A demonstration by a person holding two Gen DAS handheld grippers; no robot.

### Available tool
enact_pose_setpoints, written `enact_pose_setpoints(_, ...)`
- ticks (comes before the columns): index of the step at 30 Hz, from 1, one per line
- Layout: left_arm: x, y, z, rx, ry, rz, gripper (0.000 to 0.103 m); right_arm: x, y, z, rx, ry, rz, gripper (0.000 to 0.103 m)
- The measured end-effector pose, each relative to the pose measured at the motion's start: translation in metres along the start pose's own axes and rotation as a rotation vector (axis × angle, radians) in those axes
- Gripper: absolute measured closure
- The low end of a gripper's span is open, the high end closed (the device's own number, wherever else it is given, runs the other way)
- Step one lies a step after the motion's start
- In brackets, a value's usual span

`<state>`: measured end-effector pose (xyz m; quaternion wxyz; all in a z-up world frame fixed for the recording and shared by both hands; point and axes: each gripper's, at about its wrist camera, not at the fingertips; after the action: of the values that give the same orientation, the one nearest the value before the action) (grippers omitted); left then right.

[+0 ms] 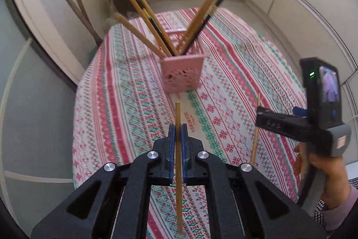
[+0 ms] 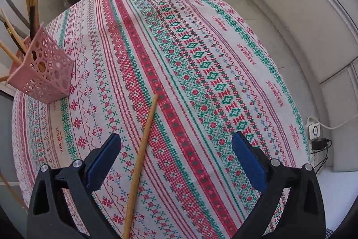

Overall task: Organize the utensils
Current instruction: 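Grasp a bamboo chopstick with the left tool while the right tool grasps the other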

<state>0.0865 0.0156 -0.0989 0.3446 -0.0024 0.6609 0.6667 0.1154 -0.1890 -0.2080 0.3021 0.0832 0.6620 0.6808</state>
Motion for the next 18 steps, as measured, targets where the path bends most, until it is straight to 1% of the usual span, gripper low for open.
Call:
enact_pose_setpoints(2, 0.001, 0.009, 0.007, -0.021, 0.003, -0.025, 0.099, 0.0, -0.007, 0.005, 0.01, 0.0, 0.017, 0.009)
enact_pose_setpoints(3, 0.001, 0.013, 0.009, -0.029, 0.004, -0.036, 0.099, -0.001, -0.012, 0.006, 0.014, -0.004, 0.027, 0.013)
enact_pose_setpoints(4, 0.0, 0.015, 0.011, -0.033, 0.008, -0.045, 0.099, -0.001, -0.016, 0.008, 0.02, -0.008, 0.04, 0.021)
enact_pose_setpoints(5, 0.0, 0.018, 0.014, -0.037, 0.012, -0.056, 0.099, -0.001, -0.022, 0.009, 0.028, -0.014, 0.062, 0.026)
enact_pose_setpoints(6, -0.001, 0.021, 0.016, -0.045, 0.013, -0.065, 0.099, -0.001, -0.026, 0.009, 0.03, -0.018, 0.076, 0.034)
enact_pose_setpoints(8, -0.001, 0.026, 0.021, -0.06, 0.016, -0.081, 0.099, -0.001, -0.025, 0.012, 0.03, -0.018, 0.047, 0.037)
enact_pose_setpoints(10, 0.0, 0.03, 0.024, -0.066, 0.022, -0.091, 0.099, 0.001, -0.022, 0.017, 0.012, -0.012, 0.04, 0.054)
enact_pose_setpoints(11, 0.001, 0.031, 0.026, -0.068, 0.026, -0.095, 0.099, 0.003, -0.021, 0.019, 0.007, -0.009, 0.037, 0.057)
enact_pose_setpoints(13, 0.002, 0.033, 0.03, -0.069, 0.035, -0.099, 0.099, 0.006, -0.019, 0.025, 0.003, 0.011, 0.025, 0.07)
enact_pose_setpoints(14, 0.002, 0.033, 0.031, -0.069, 0.039, -0.1, 0.099, 0.008, -0.018, 0.027, 0.001, 0.017, 0.019, 0.073)
enact_pose_setpoints(15, 0.003, 0.034, 0.032, -0.07, 0.042, -0.101, 0.099, 0.009, -0.017, 0.03, -0.001, 0.023, 0.014, 0.078)
enact_pose_setpoints(16, 0.004, 0.035, 0.033, -0.072, 0.045, -0.104, 0.099, 0.01, -0.016, 0.031, -0.005, 0.028, 0.011, 0.085)
enact_pose_setpoints(18, 0.005, 0.038, 0.035, -0.077, 0.049, -0.11, 0.099, 0.013, -0.014, 0.035, -0.023, 0.028, 0.02, 0.094)
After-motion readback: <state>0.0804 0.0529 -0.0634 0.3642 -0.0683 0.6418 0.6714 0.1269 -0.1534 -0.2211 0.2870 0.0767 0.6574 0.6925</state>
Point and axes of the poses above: each gripper's, at about its wrist camera, not at the fingertips, and y roughly against the way its jaws point, z to its left, x to its underside, and after that the axes turned 14 degrees about -y, right-handed
